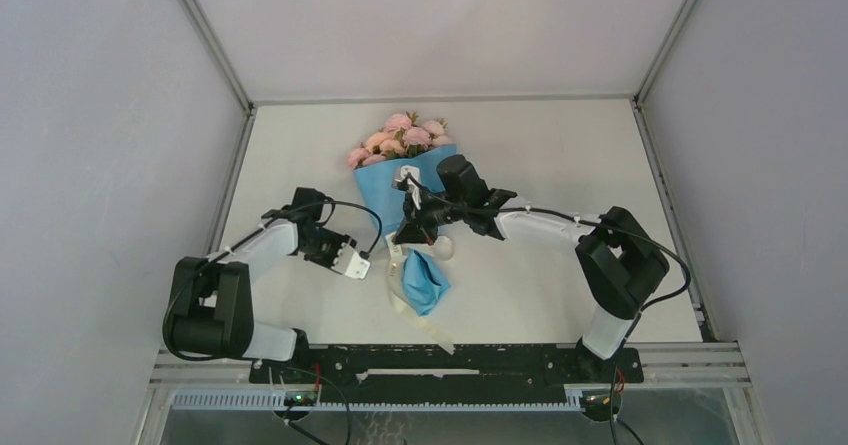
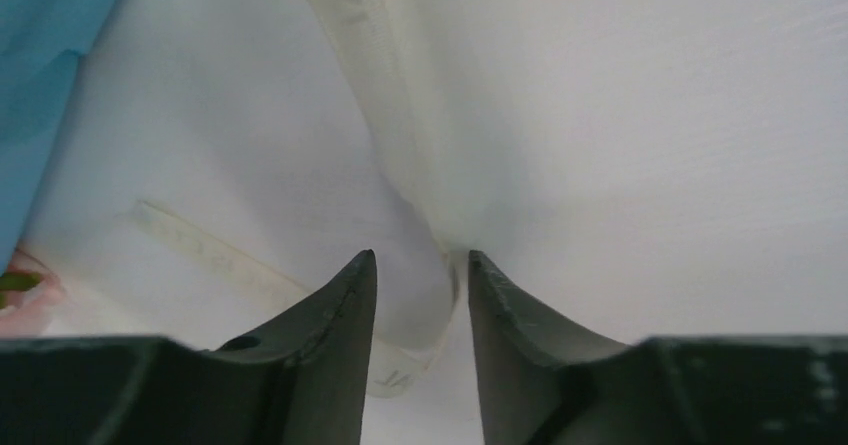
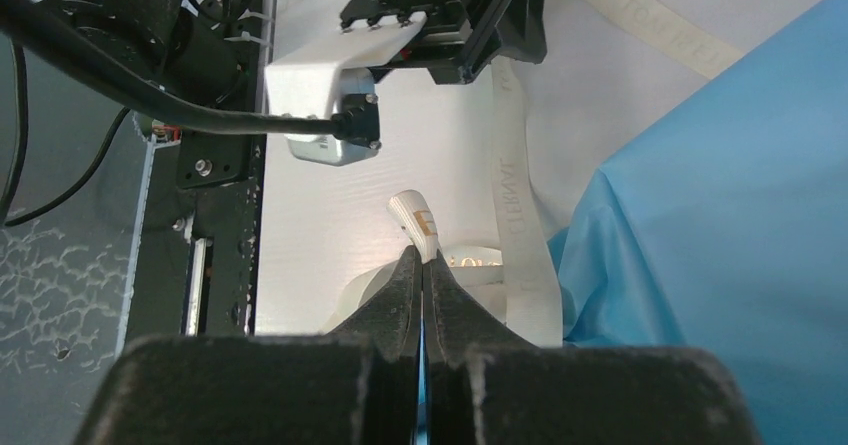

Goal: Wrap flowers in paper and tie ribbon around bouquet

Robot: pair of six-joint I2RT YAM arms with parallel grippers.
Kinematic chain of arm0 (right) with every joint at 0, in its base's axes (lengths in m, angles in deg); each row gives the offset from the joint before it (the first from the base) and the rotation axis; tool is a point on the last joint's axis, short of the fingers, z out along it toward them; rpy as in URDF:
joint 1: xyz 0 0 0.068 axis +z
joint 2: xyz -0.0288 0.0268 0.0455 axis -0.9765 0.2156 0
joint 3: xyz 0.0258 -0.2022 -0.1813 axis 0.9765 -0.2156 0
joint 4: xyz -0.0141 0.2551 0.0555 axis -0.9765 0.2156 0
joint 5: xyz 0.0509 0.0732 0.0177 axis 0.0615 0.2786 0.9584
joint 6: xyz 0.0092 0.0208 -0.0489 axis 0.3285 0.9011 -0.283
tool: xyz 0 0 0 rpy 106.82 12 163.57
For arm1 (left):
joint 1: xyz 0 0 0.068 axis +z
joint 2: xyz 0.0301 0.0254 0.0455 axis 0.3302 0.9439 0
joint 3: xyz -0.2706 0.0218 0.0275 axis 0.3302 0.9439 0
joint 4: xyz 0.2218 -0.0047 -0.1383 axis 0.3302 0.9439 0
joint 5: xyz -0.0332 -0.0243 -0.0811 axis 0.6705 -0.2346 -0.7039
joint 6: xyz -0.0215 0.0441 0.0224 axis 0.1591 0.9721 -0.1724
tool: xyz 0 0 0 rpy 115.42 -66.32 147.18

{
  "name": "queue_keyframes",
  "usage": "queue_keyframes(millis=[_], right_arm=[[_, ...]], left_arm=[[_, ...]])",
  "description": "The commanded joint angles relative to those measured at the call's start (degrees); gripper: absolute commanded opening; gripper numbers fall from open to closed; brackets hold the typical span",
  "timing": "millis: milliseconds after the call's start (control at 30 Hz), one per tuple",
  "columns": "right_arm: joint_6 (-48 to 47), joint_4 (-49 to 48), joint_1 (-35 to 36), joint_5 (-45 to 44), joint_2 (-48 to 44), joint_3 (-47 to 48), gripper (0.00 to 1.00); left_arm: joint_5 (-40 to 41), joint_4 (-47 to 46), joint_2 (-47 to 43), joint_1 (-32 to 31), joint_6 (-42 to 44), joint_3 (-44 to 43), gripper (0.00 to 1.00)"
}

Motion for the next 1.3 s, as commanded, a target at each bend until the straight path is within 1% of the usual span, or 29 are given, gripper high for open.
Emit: queue_keyframes(millis=[0, 100, 133, 200, 233, 267, 333, 367, 467, 500, 533, 567, 600, 633, 667, 733, 767, 800, 867, 967, 1000, 1033, 1100, 1167, 1233, 1267], right_arm=[[1.8, -2.4, -0.1, 0.0, 0.2, 0.5, 0.0], [4.1, -3.8, -0.4, -0.4, 0.3, 0.5, 0.0], [5.0, -4.4, -0.6, -0.6, 0.3, 0.5, 0.0], [6.8, -5.4, -0.8, -1.2, 0.3, 0.6, 0.0], [7.1, -5.8, -0.9, -2.2, 0.3, 0.5, 0.0], [8.6, -6.1, -1.0, -3.3, 0.3, 0.5, 0.0], [11.1, -6.6, -1.4, -5.4, 0.2, 0.5, 0.0], [12.4, -7.0, -1.8, -6.3, 0.2, 0.5, 0.0], [18.1, -9.0, -3.3, -8.0, 0.5, 0.6, 0.0], [19.7, -9.4, -3.7, -8.6, 0.6, 0.5, 0.0], [21.0, -9.6, -4.0, -9.4, 0.6, 0.6, 0.0], [22.1, -9.8, -4.2, -9.8, 0.5, 0.6, 0.0], [23.1, -9.9, -4.3, -10.2, 0.5, 0.6, 0.0], [23.8, -10.1, -4.5, -10.6, 0.6, 0.5, 0.0], [24.9, -10.2, -4.6, -11.0, 0.5, 0.6, 0.0], [26.9, -10.3, -4.9, -11.5, 0.5, 0.5, 0.0], [27.6, -10.2, -5.0, -12.0, 0.4, 0.5, 0.0], [28.1, -9.7, -5.2, -12.5, 0.3, 0.5, 0.0], [28.6, -9.2, -5.4, -13.4, 0.2, 0.6, 0.0], [28.7, -9.2, -5.5, -13.5, 0.2, 0.6, 0.0], [28.7, -9.4, -5.5, -13.1, 0.3, 0.6, 0.0], [28.7, -9.5, -5.5, -12.8, 0.3, 0.5, 0.0], [28.5, -9.2, -5.7, -12.6, 0.2, 0.5, 0.0], [28.2, -8.6, -5.9, -12.6, -0.2, 0.5, 0.0], [27.6, -7.9, -6.1, -12.6, -0.6, 0.5, 0.0], [27.2, -7.6, -6.1, -12.5, -0.8, 0.6, 0.0]], left_arm=[[2.6, -7.7, 0.8, 0.2, 1.6, 2.6, 0.33], [4.8, -8.3, -0.8, 0.2, 5.7, 6.0, 0.06], [5.2, -9.4, -1.6, 0.2, 5.6, 7.3, 0.01], [5.7, -11.3, -3.9, 0.2, 5.0, 8.6, 0.0], [5.0, -10.6, -6.2, 0.0, 4.5, 8.2, 0.0], [3.4, -7.8, -8.5, -0.6, 3.1, 6.9, 0.0], [-1.4, 1.8, -12.6, -3.5, -4.0, 1.1, 0.0], [-4.2, 10.9, -14.1, -5.4, -7.7, -2.2, 0.0], [-13.8, 30.3, -17.0, -13.0, -14.2, -11.9, 0.0], [-16.9, 33.7, -18.1, -16.4, -16.9, -13.5, 0.0], [-20.0, 35.2, -19.3, -19.5, -21.4, -14.7, 0.0], [-22.7, 34.6, -20.3, -23.6, -26.9, -15.5, 0.0], [-25.2, 32.3, -20.8, -25.8, -33.4, -16.5, 0.0], [-28.2, 28.7, -21.1, -27.2, -42.5, -17.5, 0.0], [-29.2, 24.4, -21.3, -29.0, -46.5, -18.3, 0.0], [-27.0, 18.0, -22.4, -33.9, -50.9, -18.5, 0.0], [-25.9, 13.1, -23.0, -35.8, -55.4, -18.1, 0.0], [-25.4, 7.4, -23.0, -37.0, -61.9, -18.0, 0.0], [-27.7, -6.2, -21.8, -38.0, -78.1, -18.4, 0.0], [-36.1, -33.0, -19.9, -40.6, -101.7, -16.5, 0.0], [-37.5, -40.8, -19.1, -42.5, -107.5, -15.3, 0.0], [-38.5, -45.8, -18.2, -44.7, -110.8, -14.8, 0.0], [-39.2, -51.2, -16.4, -48.9, -113.6, -13.7, 0.0], [-40.5, -58.6, -14.3, -50.2, -117.0, -12.2, 0.0], [-41.2, -65.3, -12.4, -50.7, -117.9, -11.7, 0.0], [-41.6, -67.0, -11.6, -51.0, -117.8, -11.7, 0.0]])
